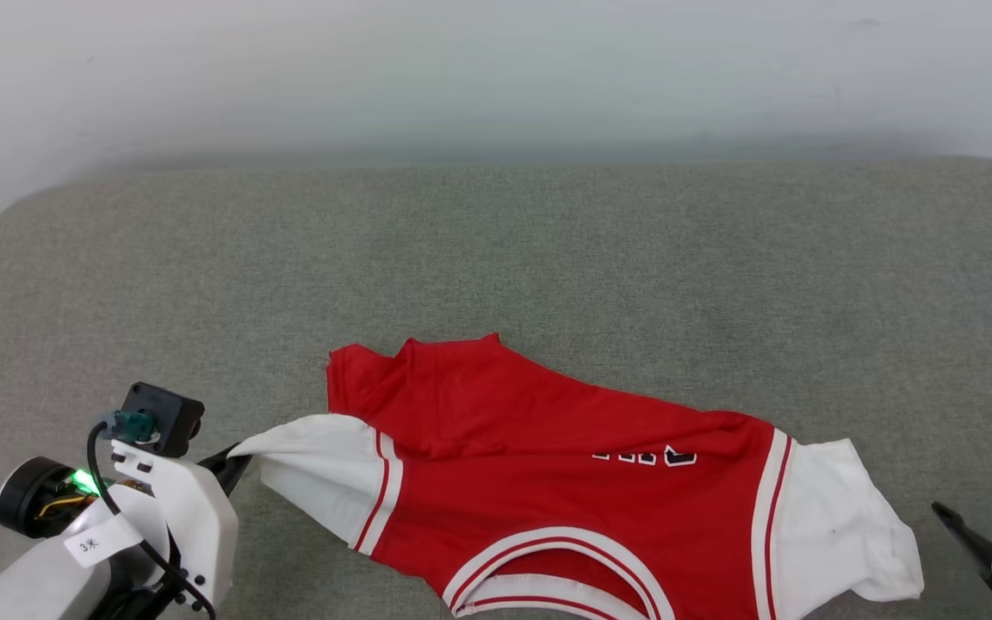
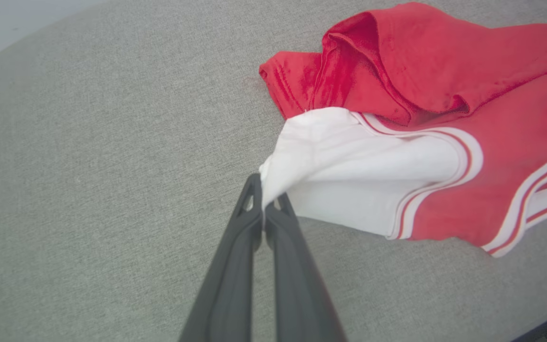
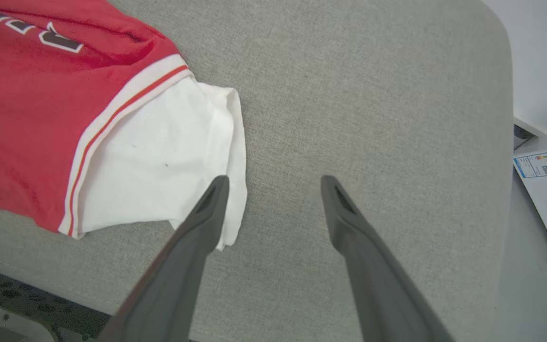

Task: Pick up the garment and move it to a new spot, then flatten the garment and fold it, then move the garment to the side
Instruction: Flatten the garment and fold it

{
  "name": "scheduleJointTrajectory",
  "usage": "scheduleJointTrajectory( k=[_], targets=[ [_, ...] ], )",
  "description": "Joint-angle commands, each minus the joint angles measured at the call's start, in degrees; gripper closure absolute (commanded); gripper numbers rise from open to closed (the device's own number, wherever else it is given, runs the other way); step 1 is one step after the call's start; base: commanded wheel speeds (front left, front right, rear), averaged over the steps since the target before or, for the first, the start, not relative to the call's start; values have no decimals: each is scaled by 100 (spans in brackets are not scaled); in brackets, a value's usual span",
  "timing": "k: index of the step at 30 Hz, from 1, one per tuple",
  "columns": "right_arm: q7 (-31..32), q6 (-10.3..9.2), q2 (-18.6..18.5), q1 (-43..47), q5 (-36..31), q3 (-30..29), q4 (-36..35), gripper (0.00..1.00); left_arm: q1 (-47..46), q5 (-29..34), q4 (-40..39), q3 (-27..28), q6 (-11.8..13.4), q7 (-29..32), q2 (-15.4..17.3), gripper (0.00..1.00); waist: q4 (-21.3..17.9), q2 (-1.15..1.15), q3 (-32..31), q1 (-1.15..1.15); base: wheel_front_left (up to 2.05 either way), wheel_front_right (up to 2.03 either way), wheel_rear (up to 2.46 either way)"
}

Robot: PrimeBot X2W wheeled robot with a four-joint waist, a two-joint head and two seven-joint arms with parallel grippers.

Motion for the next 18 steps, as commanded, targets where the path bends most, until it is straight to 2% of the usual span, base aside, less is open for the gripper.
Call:
scheduleJointTrajectory(
  k=[1, 4, 9, 18],
  targets=[
    [310, -6, -146, -125, 131, 150, 22, 0, 78, -18, -89, 32, 54, -86, -11, 100, 18, 0, 55, 0, 0, 0, 0],
    [517, -6, -239, -224, 195, 307, 69, 0, 70, 29, -161, 20, 78, -117, -29, 100, 45, 0, 112, 0, 0, 0, 0],
    [679, -6, -150, -506, 335, 678, 398, 0, -34, 98, -303, -10, 109, -203, -107, 100, 121, 0, 288, 0, 0, 0, 0],
    [293, -5, 168, -951, 439, 1420, 1771, 0, -221, 226, -416, -68, 92, -318, -279, 100, 281, 0, 580, 0, 0, 0, 0]
  ],
)
